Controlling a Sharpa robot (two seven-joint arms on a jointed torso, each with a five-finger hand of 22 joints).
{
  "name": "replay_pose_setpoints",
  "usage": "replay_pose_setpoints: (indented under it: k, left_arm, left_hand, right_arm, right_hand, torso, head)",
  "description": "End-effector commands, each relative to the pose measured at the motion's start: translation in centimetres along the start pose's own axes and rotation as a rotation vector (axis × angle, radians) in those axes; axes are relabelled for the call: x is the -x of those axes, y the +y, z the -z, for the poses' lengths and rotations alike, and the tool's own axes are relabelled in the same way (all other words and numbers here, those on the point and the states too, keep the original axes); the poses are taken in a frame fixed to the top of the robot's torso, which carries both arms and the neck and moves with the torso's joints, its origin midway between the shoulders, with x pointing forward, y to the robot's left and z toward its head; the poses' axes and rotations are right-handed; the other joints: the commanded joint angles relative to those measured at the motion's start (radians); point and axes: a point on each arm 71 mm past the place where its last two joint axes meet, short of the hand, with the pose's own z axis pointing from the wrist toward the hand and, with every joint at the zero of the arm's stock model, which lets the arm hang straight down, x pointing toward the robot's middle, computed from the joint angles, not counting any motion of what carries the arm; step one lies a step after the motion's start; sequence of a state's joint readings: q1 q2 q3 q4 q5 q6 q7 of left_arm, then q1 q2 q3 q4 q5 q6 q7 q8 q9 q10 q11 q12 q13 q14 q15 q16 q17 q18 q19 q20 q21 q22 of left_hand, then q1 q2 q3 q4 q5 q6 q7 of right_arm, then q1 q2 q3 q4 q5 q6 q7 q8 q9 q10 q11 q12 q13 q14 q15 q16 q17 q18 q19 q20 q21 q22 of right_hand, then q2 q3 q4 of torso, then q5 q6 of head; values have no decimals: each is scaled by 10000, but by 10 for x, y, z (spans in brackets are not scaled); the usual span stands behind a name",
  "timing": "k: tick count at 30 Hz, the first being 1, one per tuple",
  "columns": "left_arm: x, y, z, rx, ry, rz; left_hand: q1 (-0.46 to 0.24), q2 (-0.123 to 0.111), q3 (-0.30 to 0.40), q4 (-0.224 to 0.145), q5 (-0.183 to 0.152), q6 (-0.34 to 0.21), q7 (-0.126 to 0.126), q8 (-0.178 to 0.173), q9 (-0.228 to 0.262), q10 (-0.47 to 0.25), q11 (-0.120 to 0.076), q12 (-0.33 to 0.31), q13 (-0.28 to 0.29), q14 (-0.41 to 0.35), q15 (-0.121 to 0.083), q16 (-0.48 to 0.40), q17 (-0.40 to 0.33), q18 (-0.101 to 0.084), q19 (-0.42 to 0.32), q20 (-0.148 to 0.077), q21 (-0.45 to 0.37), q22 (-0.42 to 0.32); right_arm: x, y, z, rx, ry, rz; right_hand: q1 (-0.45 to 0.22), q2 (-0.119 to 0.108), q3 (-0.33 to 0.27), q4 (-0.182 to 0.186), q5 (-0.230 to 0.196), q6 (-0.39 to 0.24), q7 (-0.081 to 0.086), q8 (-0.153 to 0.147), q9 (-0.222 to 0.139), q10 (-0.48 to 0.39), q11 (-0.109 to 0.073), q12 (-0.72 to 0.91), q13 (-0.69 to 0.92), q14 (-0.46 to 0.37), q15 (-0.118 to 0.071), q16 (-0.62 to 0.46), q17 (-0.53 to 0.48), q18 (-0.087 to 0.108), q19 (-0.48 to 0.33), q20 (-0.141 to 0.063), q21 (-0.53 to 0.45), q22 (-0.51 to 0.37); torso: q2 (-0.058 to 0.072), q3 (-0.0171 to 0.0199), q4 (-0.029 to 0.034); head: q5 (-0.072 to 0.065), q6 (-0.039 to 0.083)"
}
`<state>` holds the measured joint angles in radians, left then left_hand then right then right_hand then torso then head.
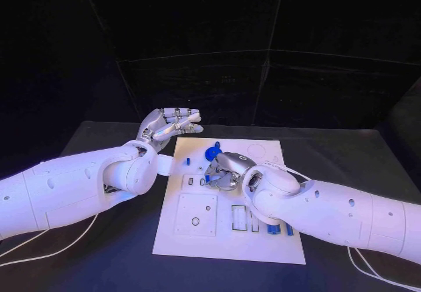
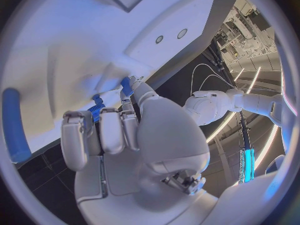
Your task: Assemble the parts on the task board
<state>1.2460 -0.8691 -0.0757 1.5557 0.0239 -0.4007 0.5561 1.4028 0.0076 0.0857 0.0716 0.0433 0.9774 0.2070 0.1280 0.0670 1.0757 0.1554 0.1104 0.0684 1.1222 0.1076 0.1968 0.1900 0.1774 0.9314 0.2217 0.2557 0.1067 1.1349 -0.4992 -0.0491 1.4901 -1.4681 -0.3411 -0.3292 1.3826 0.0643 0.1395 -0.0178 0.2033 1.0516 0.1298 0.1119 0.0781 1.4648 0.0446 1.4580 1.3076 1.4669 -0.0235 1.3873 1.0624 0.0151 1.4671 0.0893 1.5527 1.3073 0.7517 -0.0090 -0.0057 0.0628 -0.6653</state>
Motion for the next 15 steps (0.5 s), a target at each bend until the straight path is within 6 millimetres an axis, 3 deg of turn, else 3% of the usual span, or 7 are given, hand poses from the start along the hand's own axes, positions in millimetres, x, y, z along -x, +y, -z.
replay_pose_setpoints:
  k: [1, 15]
  left_arm:
    - [-1, -1, 0, -77, 126, 18]
    - [-1, -1, -1, -70, 123, 16]
  left_hand:
    - [65, 19, 13, -67, 49, 77, 12, -52, -10, 68, -4, -62, -16, 10, 36, -66, 12, 57, 66, 37, -34, -17]
    - [69, 21, 23, -89, 48, 86, 9, -61, -9, 82, -6, -77, -15, 15, 34, -78, 20, 57, 71, 35, -41, -23]
  right_arm:
    - [0, -1, -1, 21, 101, 145]
    - [-3, -4, -1, -156, 353, 341]
  right_hand:
    - [-38, 81, 60, 1, 43, 59, -21, 23, 37, 280, -25, -57, 1436, 244, -63, -33, 1, -49, 710, -49, -7, 2247]
    - [-157, -44, 124, -9, 23, -61, 24, -56, 10, 242, 9, -110, 1391, 239, -40, -45, -28, -43, 690, -34, -20, 2224]
  torso:
    - [0, 1, 9]
    - [1, 3, -3]
  head:
    - [-5, -5]
    - [-11, -28]
